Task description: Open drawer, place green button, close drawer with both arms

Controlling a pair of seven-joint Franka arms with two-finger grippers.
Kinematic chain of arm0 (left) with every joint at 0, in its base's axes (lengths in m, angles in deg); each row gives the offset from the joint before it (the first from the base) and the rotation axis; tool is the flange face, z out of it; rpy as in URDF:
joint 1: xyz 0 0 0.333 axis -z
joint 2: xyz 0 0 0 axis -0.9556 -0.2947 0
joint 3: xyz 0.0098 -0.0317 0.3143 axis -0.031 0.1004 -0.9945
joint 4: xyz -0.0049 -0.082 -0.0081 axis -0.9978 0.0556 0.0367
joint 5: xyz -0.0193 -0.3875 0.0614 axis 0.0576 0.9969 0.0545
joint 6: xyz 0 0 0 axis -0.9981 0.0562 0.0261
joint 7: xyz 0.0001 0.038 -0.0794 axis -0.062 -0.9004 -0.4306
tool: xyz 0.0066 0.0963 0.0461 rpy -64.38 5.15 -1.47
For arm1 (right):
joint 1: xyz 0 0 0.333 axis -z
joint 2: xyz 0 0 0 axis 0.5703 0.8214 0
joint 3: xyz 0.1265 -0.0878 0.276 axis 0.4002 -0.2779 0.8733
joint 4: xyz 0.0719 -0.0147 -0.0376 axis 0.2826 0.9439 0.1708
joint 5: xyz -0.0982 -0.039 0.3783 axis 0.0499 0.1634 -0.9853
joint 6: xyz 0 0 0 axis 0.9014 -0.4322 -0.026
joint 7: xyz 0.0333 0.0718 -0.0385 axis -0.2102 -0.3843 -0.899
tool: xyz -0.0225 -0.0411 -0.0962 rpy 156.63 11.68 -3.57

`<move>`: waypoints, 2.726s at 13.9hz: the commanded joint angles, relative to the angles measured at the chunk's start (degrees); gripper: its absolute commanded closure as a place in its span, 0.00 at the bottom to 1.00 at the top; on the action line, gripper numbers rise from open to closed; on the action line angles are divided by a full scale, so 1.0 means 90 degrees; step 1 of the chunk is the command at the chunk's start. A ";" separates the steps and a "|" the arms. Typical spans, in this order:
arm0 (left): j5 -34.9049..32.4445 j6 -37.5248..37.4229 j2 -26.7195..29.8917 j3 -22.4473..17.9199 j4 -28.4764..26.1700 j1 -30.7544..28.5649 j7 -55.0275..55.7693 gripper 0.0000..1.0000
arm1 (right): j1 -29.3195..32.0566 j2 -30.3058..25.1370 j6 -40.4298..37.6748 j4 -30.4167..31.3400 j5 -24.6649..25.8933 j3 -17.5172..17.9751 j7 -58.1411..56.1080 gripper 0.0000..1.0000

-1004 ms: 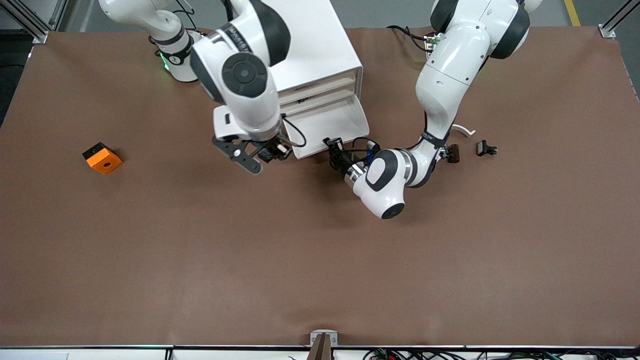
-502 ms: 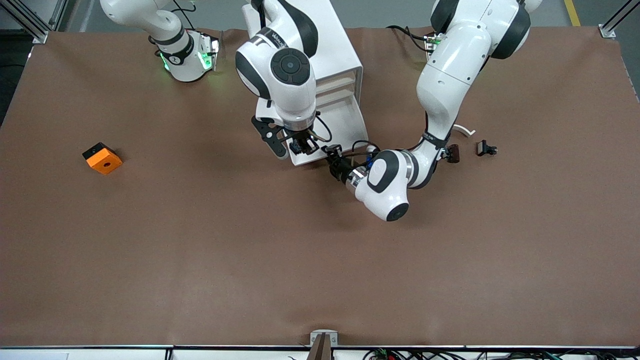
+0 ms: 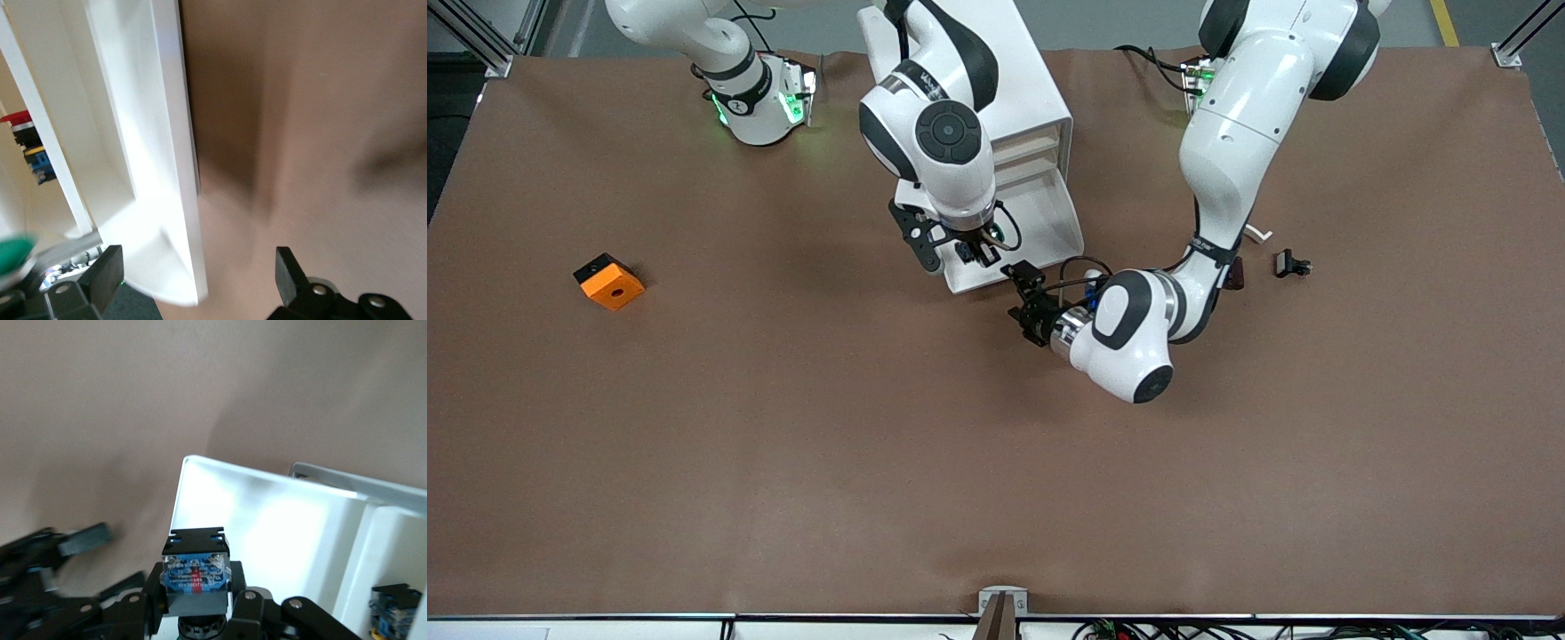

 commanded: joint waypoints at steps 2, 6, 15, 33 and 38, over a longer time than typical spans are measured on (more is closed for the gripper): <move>-0.0691 -0.0022 0.0593 -0.0470 0.0071 -0.0004 -0.0059 0.00 | -0.0203 -0.0128 0.0686 0.0555 -0.0371 -0.0067 0.0120 1.00; -0.2527 -0.0022 0.0642 -0.0442 0.0531 -0.0053 -0.0388 0.00 | -0.0242 0.0018 0.0823 0.0566 -0.0371 -0.0067 0.0130 1.00; -0.3336 0.0008 0.1256 -0.0432 0.0483 -0.0366 -0.6353 0.00 | -0.0408 0.0448 0.1146 0.0507 -0.0381 -0.0067 0.0130 1.00; -0.4317 0.4607 0.2673 0.1003 -0.3588 -0.0278 -0.8487 0.00 | -0.0350 -0.0058 -0.0278 -0.0029 -0.0361 -0.0115 -0.0084 0.00; -0.4317 0.4539 0.2469 0.1394 -0.3756 -0.0239 -0.8477 0.00 | 0.0050 -0.0528 -0.1479 -0.0721 -0.0391 -0.0106 -0.0573 0.00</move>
